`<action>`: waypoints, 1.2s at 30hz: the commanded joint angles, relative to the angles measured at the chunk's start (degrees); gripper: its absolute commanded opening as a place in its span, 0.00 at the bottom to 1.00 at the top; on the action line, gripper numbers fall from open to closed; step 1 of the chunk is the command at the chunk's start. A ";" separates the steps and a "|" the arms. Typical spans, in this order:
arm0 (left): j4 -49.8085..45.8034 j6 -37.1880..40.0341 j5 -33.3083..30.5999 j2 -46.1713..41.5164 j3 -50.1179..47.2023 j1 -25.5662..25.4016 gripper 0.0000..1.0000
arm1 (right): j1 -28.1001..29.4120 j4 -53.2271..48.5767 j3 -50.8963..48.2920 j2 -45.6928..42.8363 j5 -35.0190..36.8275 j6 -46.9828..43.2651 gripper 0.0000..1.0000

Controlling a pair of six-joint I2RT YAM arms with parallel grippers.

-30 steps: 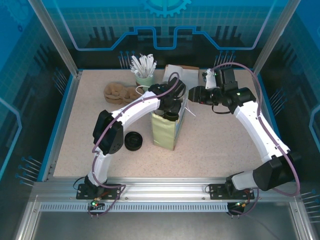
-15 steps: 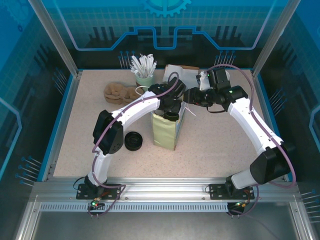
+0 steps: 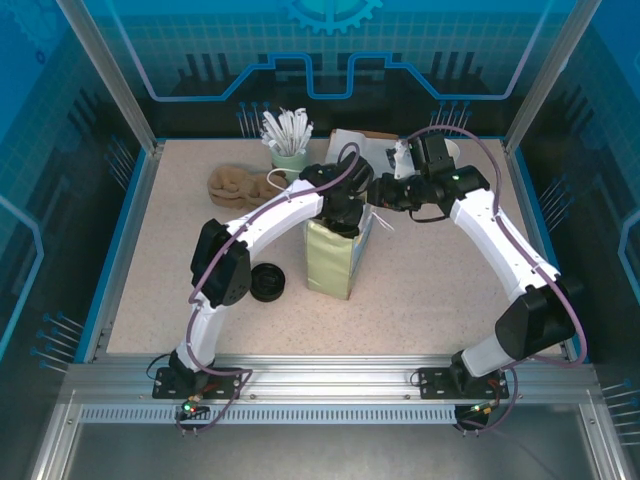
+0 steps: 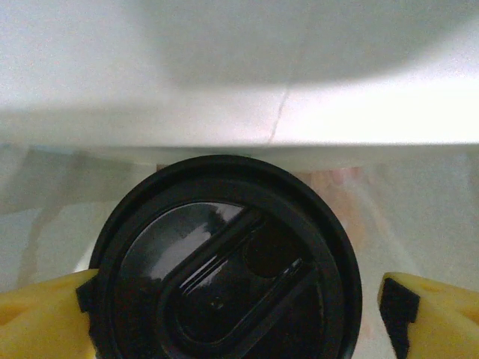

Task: Pack the takeout coffee

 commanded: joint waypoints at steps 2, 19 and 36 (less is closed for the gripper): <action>-5.15 -1.34 2.42 2.07 3.25 0.35 0.96 | 0.88 -4.30 2.90 0.69 1.65 -1.30 0.06; -8.38 -2.84 2.20 0.26 8.85 0.72 0.99 | 2.97 -18.37 14.38 4.43 15.72 -4.96 0.00; -9.25 -7.45 -0.02 -2.45 11.29 1.37 0.99 | 4.48 -20.98 19.15 6.19 18.05 -3.02 0.00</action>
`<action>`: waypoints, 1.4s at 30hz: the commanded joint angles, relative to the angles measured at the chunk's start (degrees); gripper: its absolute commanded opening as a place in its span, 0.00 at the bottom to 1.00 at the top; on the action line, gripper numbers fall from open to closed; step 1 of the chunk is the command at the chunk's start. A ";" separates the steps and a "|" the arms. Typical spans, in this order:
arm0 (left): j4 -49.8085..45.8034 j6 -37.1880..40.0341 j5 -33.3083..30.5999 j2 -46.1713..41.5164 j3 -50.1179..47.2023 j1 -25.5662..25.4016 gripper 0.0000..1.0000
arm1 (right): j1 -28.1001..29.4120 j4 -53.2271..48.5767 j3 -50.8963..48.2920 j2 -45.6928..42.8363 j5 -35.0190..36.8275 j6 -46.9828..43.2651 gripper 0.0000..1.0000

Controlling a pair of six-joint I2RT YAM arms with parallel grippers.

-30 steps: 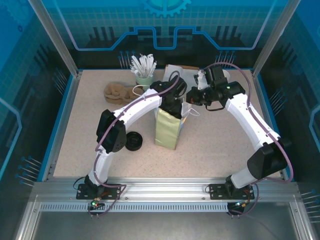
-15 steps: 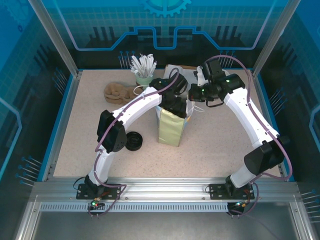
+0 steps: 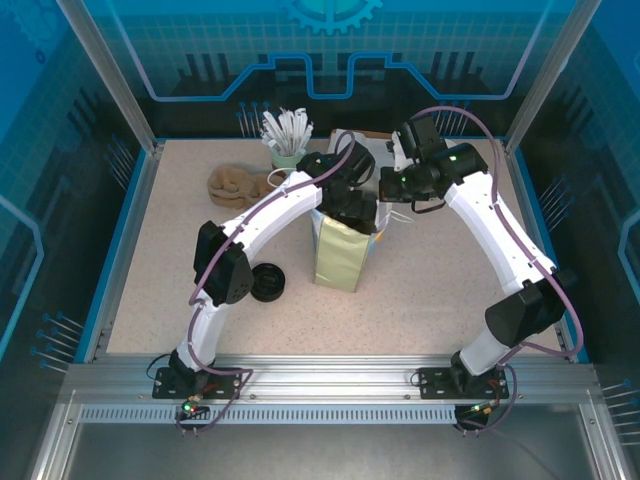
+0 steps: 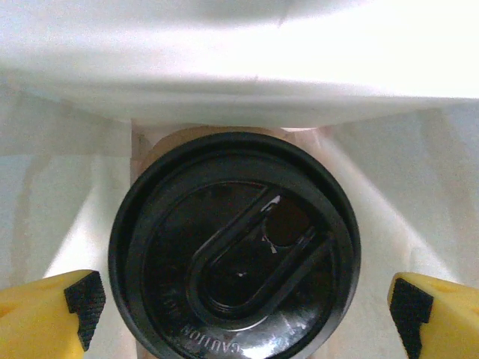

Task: Pack the takeout coffee

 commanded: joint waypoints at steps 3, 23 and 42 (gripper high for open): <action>-2.59 -3.22 -3.28 -2.58 4.17 0.60 0.99 | 0.75 -1.37 3.37 1.54 -1.91 2.69 0.00; -5.54 -3.41 -10.15 -0.45 11.93 -2.49 0.99 | 1.01 -0.94 4.26 1.60 -4.16 8.12 0.00; -3.64 -5.31 -2.77 -13.27 14.60 2.90 0.99 | -0.88 12.87 -10.62 -6.10 -12.92 3.74 0.00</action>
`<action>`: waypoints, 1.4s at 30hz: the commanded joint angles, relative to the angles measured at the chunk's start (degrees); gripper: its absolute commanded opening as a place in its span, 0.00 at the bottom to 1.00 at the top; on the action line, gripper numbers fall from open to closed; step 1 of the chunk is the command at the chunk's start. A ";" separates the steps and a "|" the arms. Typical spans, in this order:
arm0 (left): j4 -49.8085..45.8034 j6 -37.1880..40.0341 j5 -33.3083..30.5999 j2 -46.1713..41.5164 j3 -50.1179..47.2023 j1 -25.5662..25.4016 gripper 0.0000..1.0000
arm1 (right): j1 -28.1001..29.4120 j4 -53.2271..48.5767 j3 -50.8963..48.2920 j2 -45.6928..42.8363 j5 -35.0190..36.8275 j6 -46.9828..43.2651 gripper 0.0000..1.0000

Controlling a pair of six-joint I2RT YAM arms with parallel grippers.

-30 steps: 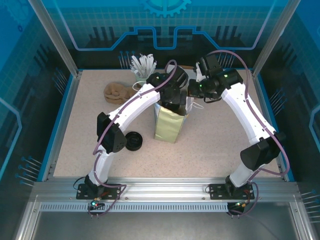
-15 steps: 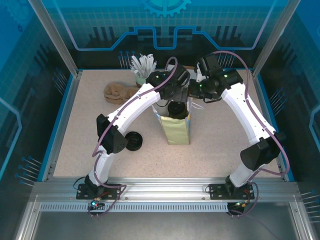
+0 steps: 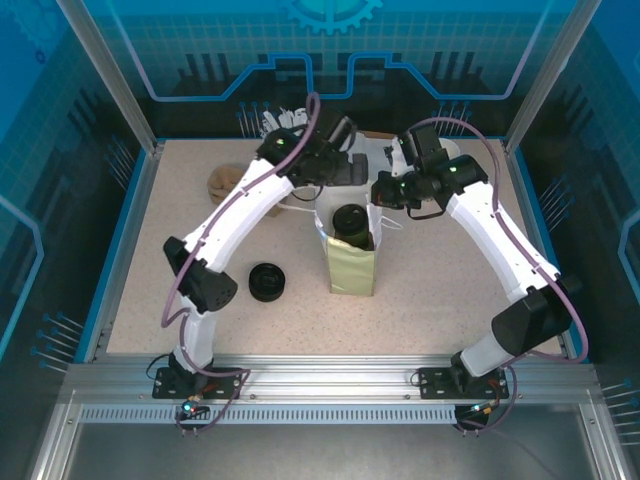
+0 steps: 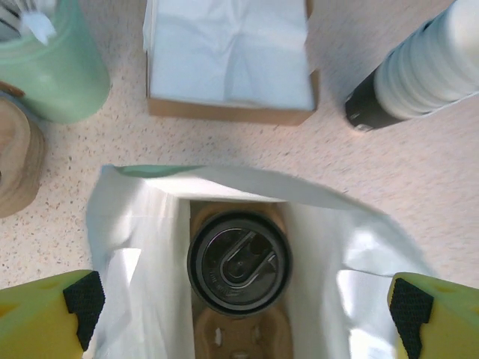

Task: Pack the takeout coffee

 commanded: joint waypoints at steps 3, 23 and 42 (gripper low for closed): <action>3.89 -0.68 2.20 -6.47 1.68 2.76 0.99 | -0.87 5.78 -3.11 -2.62 -6.29 -1.16 0.00; 8.33 2.59 0.80 -9.31 -3.91 17.67 0.99 | -1.72 20.65 -12.49 -3.73 -17.37 9.28 0.00; 15.36 7.19 -0.21 -7.85 -6.25 23.91 0.99 | -2.75 10.52 -6.88 -9.07 -8.25 1.15 0.47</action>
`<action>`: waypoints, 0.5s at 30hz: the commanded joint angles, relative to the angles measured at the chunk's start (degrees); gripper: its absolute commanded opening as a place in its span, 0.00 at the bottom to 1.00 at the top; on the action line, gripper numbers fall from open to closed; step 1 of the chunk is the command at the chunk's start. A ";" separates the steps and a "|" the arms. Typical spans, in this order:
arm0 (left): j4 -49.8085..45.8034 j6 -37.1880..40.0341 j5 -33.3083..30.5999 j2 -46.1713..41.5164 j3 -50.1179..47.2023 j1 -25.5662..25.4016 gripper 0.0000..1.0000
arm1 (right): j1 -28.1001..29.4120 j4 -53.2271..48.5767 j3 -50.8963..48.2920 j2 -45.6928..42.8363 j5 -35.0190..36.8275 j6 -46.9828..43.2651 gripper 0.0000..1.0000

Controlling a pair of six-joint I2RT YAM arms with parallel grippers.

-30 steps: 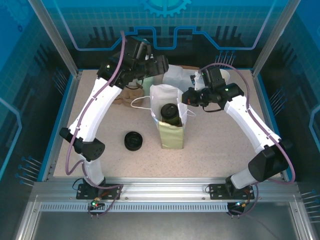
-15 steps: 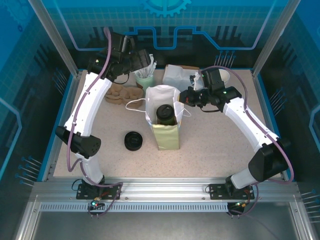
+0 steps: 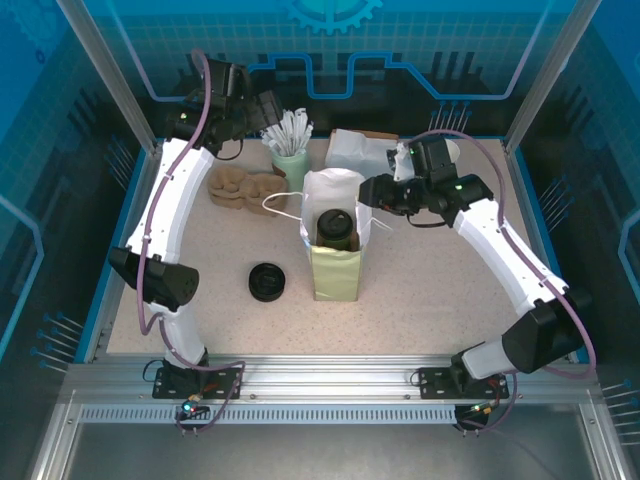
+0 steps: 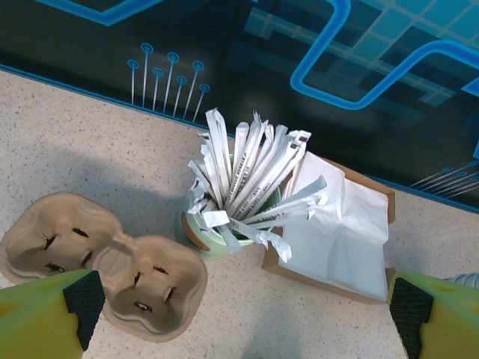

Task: Pack the takeout coffee

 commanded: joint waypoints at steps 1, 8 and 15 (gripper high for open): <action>4.04 2.13 -1.37 -0.29 -0.77 0.27 0.99 | -1.14 -3.91 4.16 -3.37 1.99 -4.54 0.48; 7.22 2.48 -2.03 -1.26 -0.77 0.24 0.98 | -4.31 -8.64 9.33 -6.73 2.53 -8.49 0.50; 10.60 1.26 -3.81 -3.22 -3.54 0.10 0.95 | -9.59 -12.30 12.62 -8.20 0.90 -2.61 0.47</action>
